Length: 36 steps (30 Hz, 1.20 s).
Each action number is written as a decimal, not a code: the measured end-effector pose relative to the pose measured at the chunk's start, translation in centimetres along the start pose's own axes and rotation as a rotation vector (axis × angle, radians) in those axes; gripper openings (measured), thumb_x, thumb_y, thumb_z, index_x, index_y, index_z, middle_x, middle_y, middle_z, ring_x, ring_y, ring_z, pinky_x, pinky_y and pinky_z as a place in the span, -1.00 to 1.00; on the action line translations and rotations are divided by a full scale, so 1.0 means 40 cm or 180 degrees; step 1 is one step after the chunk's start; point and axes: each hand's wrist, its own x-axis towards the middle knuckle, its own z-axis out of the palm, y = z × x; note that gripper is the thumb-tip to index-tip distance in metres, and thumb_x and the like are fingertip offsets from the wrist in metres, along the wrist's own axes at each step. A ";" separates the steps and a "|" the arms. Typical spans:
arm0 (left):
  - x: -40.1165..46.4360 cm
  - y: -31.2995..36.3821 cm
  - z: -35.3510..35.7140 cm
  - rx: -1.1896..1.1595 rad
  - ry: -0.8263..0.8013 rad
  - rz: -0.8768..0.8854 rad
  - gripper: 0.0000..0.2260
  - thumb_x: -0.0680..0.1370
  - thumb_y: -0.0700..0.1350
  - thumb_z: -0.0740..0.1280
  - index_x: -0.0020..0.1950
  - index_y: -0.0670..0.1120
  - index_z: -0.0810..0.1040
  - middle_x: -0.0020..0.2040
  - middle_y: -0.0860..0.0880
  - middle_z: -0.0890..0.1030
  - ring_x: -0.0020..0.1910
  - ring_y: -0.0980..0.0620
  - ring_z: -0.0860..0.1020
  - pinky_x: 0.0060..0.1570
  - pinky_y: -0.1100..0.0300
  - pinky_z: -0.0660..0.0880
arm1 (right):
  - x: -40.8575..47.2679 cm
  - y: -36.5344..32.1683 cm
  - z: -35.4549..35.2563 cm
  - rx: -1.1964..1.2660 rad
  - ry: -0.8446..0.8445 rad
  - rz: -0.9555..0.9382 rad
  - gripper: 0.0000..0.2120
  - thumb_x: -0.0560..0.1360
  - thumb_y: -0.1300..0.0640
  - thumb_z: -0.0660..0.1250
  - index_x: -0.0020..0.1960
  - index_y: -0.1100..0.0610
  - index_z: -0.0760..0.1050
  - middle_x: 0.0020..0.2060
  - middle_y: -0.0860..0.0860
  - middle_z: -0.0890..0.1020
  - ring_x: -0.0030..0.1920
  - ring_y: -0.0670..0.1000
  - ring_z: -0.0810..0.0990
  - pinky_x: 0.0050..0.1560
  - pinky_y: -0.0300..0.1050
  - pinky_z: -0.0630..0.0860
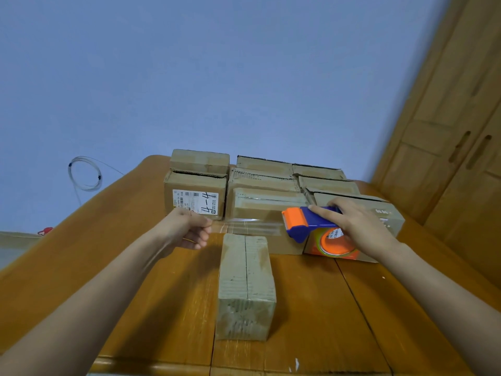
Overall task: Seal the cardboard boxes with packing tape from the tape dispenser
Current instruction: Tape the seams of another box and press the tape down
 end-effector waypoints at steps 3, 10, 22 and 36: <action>-0.002 -0.008 0.001 0.0006 0.0034 0.0038 -0.77 0.57 -0.22 0.32 -0.26 -0.26 0.59 -0.41 -0.17 0.58 -0.47 -0.02 0.56 -0.38 0.17 0.56 | -0.009 -0.011 0.015 0.0117 0.0076 0.0057 -0.12 0.28 0.29 0.57 0.45 -0.08 0.23 0.01 0.14 0.55 -0.06 0.16 0.57 -0.21 -0.01 0.51; 0.002 -0.023 -0.003 -0.0063 0.0102 0.0009 -0.75 0.57 -0.22 0.30 -0.29 -0.25 0.58 -0.42 -0.17 0.56 -0.48 -0.02 0.54 -0.38 0.17 0.54 | -0.018 -0.018 0.027 0.0068 0.0123 0.0048 -0.09 0.21 0.28 0.62 0.44 -0.04 0.28 0.01 0.14 0.56 -0.04 0.15 0.59 -0.21 -0.04 0.53; 0.014 -0.040 0.024 0.0334 0.0030 0.0222 -0.73 0.60 -0.12 0.28 -0.26 -0.20 0.52 -0.41 -0.11 0.53 -0.43 -0.02 0.55 -0.26 0.12 0.54 | -0.012 -0.003 0.017 -0.0256 0.0118 -0.0072 -0.05 0.16 0.14 0.66 0.44 -0.01 0.28 0.02 0.15 0.57 -0.05 0.15 0.59 -0.19 -0.02 0.55; 0.033 -0.068 0.022 0.0467 0.0074 0.0229 -0.69 0.62 -0.10 0.25 -0.30 -0.18 0.46 -0.45 -0.05 0.46 -0.45 -0.02 0.54 -0.29 0.16 0.54 | -0.018 -0.019 0.048 -0.0241 0.0343 -0.0124 -0.13 0.18 0.29 0.62 0.40 0.01 0.34 -0.01 0.16 0.57 -0.10 0.16 0.57 -0.19 0.00 0.50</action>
